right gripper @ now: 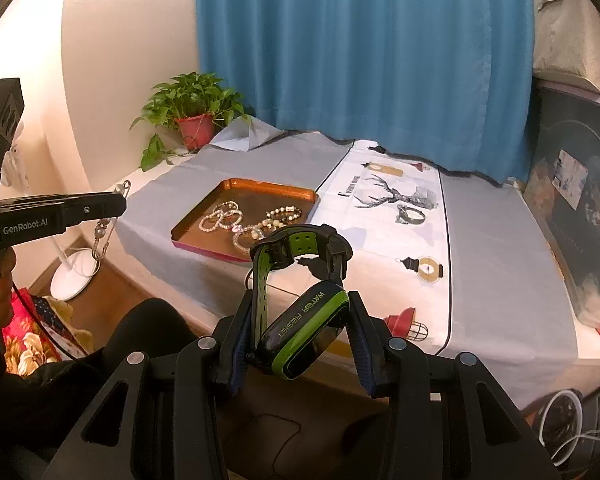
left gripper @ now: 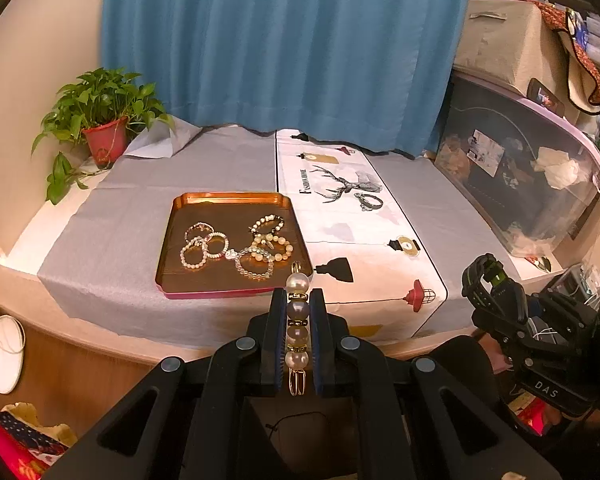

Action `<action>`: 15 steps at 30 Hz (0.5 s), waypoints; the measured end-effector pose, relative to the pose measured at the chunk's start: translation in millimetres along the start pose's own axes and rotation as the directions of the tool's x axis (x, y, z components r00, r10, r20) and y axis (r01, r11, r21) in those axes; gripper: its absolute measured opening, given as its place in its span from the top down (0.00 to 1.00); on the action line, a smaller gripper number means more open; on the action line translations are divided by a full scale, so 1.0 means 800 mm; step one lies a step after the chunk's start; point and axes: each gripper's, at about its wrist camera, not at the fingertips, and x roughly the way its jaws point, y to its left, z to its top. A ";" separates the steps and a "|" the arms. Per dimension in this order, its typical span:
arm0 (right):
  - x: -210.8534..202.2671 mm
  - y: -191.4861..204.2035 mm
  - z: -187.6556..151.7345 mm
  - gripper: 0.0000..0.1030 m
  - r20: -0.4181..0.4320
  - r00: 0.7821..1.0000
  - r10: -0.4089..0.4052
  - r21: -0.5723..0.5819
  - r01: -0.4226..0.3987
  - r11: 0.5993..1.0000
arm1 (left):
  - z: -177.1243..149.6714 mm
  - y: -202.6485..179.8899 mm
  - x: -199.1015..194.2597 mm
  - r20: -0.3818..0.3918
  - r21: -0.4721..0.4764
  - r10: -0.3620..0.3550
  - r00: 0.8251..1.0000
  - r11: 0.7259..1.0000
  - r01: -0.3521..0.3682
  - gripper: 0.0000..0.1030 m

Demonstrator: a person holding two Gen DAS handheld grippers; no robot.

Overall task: Organize jewelry
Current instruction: 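Lower the black-green watch and pearl pin into the copper tray with both tools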

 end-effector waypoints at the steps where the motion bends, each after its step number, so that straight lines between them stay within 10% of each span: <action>1: 0.002 -0.001 0.000 0.57 -0.004 1.000 0.000 0.000 0.000 1.000 | 0.000 0.002 0.002 -0.002 -0.002 0.000 1.000 1.000 0.000 0.92; 15: 0.031 0.001 0.013 0.57 -0.039 0.999 0.008 -0.001 -0.008 1.000 | 0.013 0.024 0.033 -0.027 -0.034 0.009 1.000 0.999 -0.010 0.92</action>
